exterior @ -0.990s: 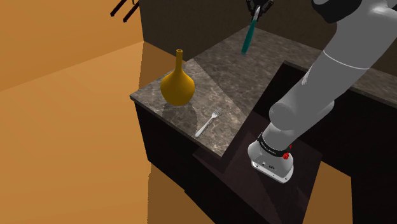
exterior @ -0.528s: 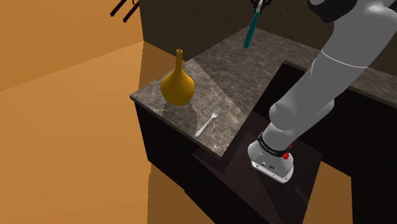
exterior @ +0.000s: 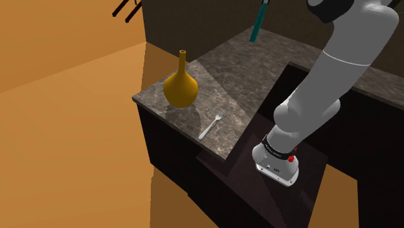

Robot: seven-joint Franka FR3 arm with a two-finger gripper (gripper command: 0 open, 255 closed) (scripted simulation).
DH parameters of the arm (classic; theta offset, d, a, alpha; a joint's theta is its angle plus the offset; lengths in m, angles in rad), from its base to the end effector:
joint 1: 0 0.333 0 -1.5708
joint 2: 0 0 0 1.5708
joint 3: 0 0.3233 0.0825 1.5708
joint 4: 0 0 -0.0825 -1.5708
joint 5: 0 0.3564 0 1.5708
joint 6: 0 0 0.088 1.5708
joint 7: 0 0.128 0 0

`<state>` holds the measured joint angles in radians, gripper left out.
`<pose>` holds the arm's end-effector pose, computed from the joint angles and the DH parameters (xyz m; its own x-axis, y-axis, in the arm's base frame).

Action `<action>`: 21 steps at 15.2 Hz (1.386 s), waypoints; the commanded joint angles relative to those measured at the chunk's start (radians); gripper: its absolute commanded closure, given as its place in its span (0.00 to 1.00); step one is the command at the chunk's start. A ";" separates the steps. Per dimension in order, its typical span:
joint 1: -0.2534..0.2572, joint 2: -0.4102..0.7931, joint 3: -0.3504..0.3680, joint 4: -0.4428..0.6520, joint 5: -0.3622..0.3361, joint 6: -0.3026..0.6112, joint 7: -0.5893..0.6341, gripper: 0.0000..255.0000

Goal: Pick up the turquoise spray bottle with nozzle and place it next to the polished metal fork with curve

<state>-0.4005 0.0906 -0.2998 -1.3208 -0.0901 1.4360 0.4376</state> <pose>0.4109 -0.3503 0.6627 0.4107 -0.9086 0.0756 -0.9102 -0.4038 0.0920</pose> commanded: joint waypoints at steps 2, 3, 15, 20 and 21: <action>-0.004 0.022 -0.002 0.074 0.006 -0.053 -0.009 1.00; -0.006 0.032 -0.004 0.102 0.009 -0.071 -0.013 1.00; 0.098 -0.132 0.077 -0.022 -0.042 -0.124 0.152 1.00; 0.155 -0.239 0.151 -0.140 -0.056 -0.128 0.282 1.00; 0.165 -0.257 0.167 -0.158 -0.056 -0.131 0.308 1.00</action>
<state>-0.2469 -0.1546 -0.1496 -1.4670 -0.1464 1.3082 0.7157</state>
